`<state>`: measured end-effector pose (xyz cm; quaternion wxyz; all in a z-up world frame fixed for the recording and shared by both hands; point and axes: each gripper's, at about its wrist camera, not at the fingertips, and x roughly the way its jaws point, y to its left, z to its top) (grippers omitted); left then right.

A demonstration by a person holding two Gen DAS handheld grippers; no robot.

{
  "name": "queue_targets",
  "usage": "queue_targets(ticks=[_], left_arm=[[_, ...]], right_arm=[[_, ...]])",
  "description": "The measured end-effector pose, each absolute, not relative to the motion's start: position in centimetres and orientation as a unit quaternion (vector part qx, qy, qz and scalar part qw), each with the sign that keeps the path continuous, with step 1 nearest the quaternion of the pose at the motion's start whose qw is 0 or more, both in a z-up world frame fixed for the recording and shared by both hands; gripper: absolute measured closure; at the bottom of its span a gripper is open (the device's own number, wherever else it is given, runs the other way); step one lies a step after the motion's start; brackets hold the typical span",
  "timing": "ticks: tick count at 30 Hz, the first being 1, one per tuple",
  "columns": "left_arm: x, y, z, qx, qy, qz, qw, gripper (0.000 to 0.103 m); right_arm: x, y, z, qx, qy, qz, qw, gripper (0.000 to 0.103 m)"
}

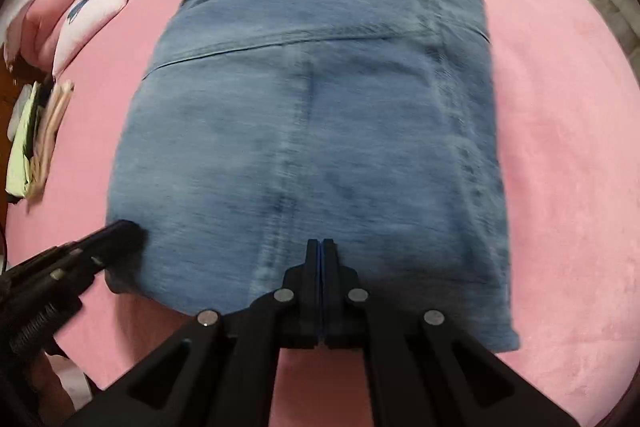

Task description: Fold large clothes

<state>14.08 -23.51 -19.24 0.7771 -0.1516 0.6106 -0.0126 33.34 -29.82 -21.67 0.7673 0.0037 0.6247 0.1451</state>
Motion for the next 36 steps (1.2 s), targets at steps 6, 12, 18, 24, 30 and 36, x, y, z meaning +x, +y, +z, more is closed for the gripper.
queue_targets(ticks=[6,12,18,24,30,36], left_arm=[[13.6,-22.6,-18.9,-0.157,0.615,-0.001,0.773,0.1],[13.3,-22.3,-18.7,-0.156,0.62,0.014,0.769,0.1],[13.4,-22.3,-19.0,-0.15,0.627,0.019,0.764,0.1],[13.6,-22.7,-18.9,-0.135,0.631,0.02,0.764,0.1],[13.7,-23.5,-18.4,-0.114,0.635,0.039,0.763,0.1],[13.9,-24.7,-17.8,-0.096,0.651,0.052,0.751,0.095]], right_arm=[[33.1,-34.5,-21.2,0.019,0.63,0.124,0.767,0.103],[32.6,-35.4,-20.5,0.004,0.637,0.125,0.761,0.103],[31.7,-36.6,-19.9,0.021,0.642,0.101,0.759,0.103],[31.3,-37.0,-19.4,0.015,0.647,0.084,0.758,0.103],[31.1,-35.8,-18.8,-0.016,0.649,0.072,0.757,0.103],[31.1,-34.3,-18.0,-0.009,0.656,0.056,0.753,0.101]])
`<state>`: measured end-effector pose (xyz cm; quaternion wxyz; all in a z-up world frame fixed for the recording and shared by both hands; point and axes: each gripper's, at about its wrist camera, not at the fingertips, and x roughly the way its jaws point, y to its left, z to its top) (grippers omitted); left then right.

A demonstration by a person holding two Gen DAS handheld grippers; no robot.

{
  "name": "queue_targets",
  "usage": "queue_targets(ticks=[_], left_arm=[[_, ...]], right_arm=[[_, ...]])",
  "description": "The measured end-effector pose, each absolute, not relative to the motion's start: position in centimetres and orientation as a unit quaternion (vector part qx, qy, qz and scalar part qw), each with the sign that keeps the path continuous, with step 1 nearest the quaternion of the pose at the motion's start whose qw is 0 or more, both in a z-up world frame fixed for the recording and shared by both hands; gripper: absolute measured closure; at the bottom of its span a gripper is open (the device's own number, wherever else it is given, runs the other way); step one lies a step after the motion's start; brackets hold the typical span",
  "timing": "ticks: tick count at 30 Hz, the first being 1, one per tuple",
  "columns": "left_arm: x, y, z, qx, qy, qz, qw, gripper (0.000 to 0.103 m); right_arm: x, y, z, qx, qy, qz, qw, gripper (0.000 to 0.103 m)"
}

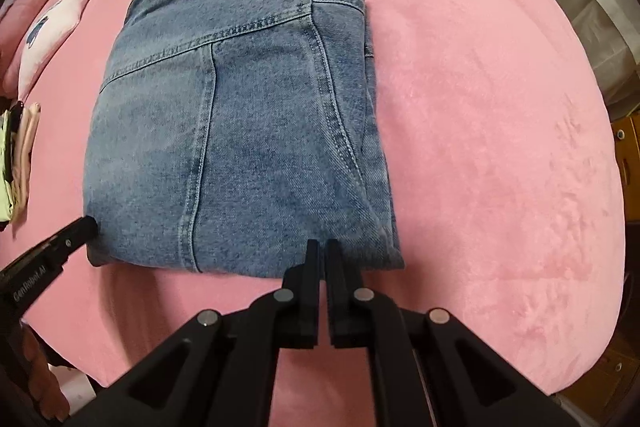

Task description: Fold large clothes

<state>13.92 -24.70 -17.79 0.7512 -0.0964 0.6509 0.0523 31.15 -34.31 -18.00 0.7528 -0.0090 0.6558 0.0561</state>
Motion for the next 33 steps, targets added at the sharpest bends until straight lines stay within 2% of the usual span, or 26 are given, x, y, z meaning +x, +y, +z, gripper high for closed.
queue_targets(ticks=[4,6,10,11,12,13,14,15,19,24,30,33], left_arm=[[13.8,-25.1,-17.3,-0.098,0.662,0.05,0.741,0.082],[13.8,-25.2,-17.2,-0.09,0.672,0.054,0.734,0.064],[13.5,-24.9,-16.0,-0.09,0.668,0.058,0.736,0.053],[13.5,-24.8,-15.7,-0.091,0.668,0.06,0.736,0.044],[13.5,-24.6,-15.5,-0.091,0.667,0.063,0.736,0.036],[13.7,-24.5,-15.3,-0.091,0.667,0.066,0.736,0.034],[13.9,-24.3,-15.1,-0.089,0.667,0.068,0.736,0.031],[14.2,-24.0,-15.0,-0.088,0.668,0.071,0.736,0.031],[15.8,-23.1,-15.6,-0.072,0.679,0.082,0.726,0.024],[17.6,-22.0,-16.3,-0.056,0.679,0.08,0.728,0.024],[19.6,-21.4,-19.0,-0.061,0.705,0.062,0.704,0.023],[20.0,-21.2,-20.4,-0.073,0.718,0.05,0.69,0.023]], right_arm=[[31.3,-33.9,-17.3,-0.014,0.658,0.055,0.751,0.101],[31.3,-33.6,-17.0,-0.025,0.658,0.056,0.751,0.101],[31.5,-33.3,-16.0,-0.044,0.653,0.059,0.753,0.1],[31.7,-33.3,-15.9,-0.043,0.653,0.061,0.753,0.098],[31.9,-33.4,-15.8,-0.044,0.653,0.062,0.754,0.09],[32.1,-33.5,-15.6,-0.044,0.653,0.062,0.754,0.084],[32.3,-33.6,-15.5,-0.043,0.652,0.062,0.755,0.07],[32.5,-33.8,-15.3,-0.044,0.649,0.061,0.757,0.062],[33.8,-34.7,-15.1,-0.033,0.644,0.068,0.762,0.061],[35.9,-36.0,-16.3,-0.052,0.646,0.057,0.76,0.048],[38.6,-38.5,-18.6,0.026,0.674,0.105,0.731,0.045],[39.7,-39.2,-19.7,0.048,0.683,0.125,0.718,0.039]])
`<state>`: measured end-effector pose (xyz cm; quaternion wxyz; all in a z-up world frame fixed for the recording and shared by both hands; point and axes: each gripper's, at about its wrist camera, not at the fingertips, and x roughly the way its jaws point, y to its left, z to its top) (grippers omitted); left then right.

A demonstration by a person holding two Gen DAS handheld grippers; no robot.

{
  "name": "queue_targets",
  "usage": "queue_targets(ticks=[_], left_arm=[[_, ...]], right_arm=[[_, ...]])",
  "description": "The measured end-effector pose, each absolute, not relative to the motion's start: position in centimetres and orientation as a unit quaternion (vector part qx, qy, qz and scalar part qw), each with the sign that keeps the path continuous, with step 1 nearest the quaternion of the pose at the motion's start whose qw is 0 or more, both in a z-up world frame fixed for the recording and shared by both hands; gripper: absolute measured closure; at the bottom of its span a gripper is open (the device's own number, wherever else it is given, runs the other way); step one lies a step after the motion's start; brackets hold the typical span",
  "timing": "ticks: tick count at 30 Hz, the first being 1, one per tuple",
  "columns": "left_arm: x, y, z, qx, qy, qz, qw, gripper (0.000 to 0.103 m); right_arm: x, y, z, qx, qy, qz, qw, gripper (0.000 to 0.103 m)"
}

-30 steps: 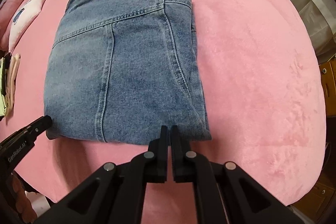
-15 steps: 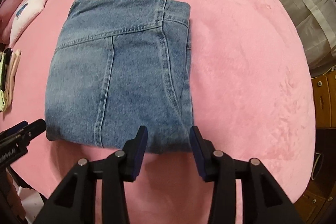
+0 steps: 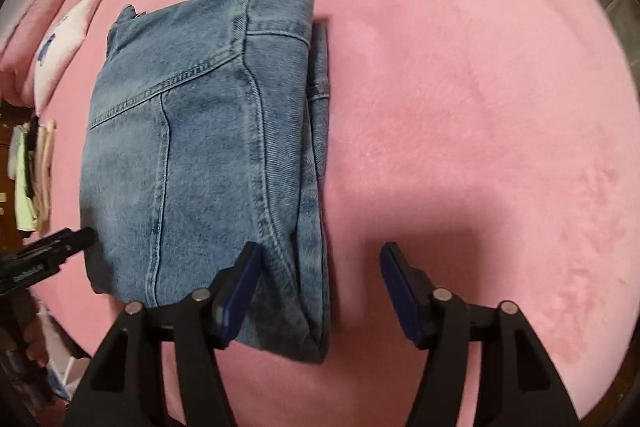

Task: Fold large clothes
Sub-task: 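Grasp the bundle edge with the left gripper while the right gripper grasps the other side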

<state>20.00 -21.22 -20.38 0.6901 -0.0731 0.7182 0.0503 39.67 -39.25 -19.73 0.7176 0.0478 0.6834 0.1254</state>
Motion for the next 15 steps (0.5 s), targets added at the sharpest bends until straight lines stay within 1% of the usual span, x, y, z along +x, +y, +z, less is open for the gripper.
queue_targets(ticks=[2,3,8,12,15], left_arm=[[20.2,-21.1,-20.9,-0.088,0.719,0.041,0.689,0.017],[20.3,-20.9,-21.2,-0.095,0.718,0.036,0.689,0.016],[21.4,-20.2,-22.4,-0.124,0.698,-0.006,0.705,0.015],[22.6,-19.6,-23.3,-0.119,0.692,-0.023,0.712,0.014],[23.6,-18.7,-23.7,-0.139,0.683,-0.034,0.717,0.014]], right_arm=[[40.1,-39.5,-20.5,0.069,0.686,0.141,0.71,0.038],[40.2,-39.5,-21.2,0.084,0.688,0.148,0.705,0.037],[41.4,-38.8,-23.0,0.113,0.684,0.173,0.699,0.029],[42.9,-37.2,-23.6,0.098,0.675,0.208,0.701,0.028],[43.9,-35.9,-23.8,0.094,0.668,0.243,0.697,0.028]])
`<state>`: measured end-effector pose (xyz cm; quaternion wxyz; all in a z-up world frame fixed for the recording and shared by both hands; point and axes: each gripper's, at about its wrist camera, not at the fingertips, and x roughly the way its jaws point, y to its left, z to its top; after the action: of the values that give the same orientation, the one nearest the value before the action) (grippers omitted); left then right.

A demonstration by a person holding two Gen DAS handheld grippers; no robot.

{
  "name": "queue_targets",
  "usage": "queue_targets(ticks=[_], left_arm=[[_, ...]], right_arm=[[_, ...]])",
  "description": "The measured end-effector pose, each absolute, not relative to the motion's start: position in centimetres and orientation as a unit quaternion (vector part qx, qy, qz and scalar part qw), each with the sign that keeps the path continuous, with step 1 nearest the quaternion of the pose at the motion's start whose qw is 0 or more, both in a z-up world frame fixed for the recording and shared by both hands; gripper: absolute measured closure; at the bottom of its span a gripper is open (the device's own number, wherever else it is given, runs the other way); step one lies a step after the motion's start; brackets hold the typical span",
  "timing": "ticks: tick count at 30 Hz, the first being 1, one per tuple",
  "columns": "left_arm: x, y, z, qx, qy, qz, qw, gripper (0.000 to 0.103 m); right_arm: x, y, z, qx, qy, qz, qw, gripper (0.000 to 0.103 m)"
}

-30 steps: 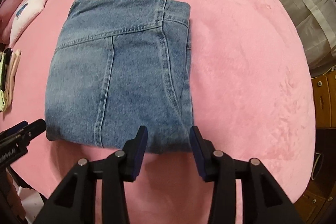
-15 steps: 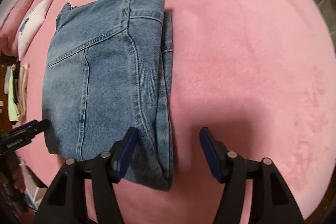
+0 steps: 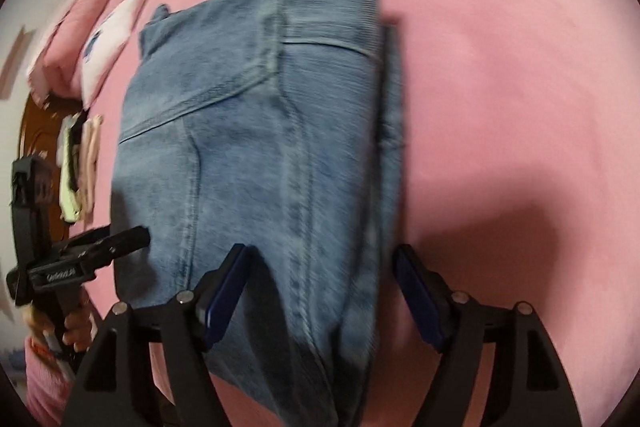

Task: Fold large clothes
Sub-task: 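Grasp the bundle edge with the left gripper while the right gripper grasps the other side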

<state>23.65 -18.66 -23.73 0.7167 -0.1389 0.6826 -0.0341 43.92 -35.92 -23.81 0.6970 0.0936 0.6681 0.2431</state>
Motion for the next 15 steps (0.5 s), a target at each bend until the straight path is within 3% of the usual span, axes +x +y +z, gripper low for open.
queue_targets(ticks=[15], left_arm=[[26.2,-12.7,-26.7,-0.206,0.641,-0.105,0.732,0.01]], right_arm=[[44.7,-36.1,-25.1,0.141,0.658,0.32,0.667,0.032]])
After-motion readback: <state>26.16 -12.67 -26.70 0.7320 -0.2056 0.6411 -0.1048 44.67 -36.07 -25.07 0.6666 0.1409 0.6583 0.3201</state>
